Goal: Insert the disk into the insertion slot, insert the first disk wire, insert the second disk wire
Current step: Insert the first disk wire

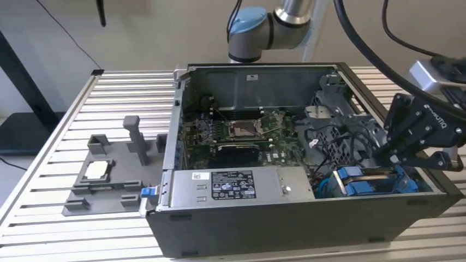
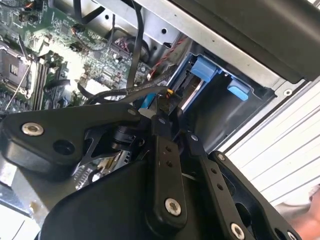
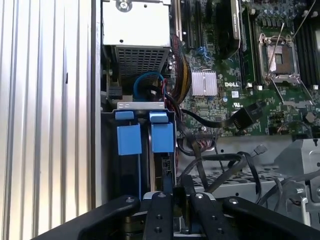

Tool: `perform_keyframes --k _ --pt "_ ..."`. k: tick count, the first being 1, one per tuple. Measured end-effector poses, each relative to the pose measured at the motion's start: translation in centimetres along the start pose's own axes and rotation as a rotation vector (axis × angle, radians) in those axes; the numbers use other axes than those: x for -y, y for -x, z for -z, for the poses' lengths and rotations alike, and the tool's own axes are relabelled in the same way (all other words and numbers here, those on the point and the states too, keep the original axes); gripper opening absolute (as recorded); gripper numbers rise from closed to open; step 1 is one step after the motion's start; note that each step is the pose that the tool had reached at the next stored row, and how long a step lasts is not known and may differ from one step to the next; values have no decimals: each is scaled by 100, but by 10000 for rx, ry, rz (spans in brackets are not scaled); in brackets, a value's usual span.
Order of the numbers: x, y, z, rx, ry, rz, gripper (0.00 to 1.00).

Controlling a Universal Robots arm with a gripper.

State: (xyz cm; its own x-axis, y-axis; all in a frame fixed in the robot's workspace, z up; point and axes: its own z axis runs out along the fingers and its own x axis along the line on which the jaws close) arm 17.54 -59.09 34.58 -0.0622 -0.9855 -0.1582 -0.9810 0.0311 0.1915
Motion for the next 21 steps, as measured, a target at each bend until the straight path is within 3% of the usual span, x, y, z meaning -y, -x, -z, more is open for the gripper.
perform_keyframes --k 3,9,15,18,21 --pt "29 -3 -22 0 70 -17 19" --pt "56 -7 -53 10 76 -16 19" --pt "80 -10 -77 93 85 -1 19" --pt "87 -12 -85 167 90 12 19" --pt "90 -12 -90 167 100 8 19"
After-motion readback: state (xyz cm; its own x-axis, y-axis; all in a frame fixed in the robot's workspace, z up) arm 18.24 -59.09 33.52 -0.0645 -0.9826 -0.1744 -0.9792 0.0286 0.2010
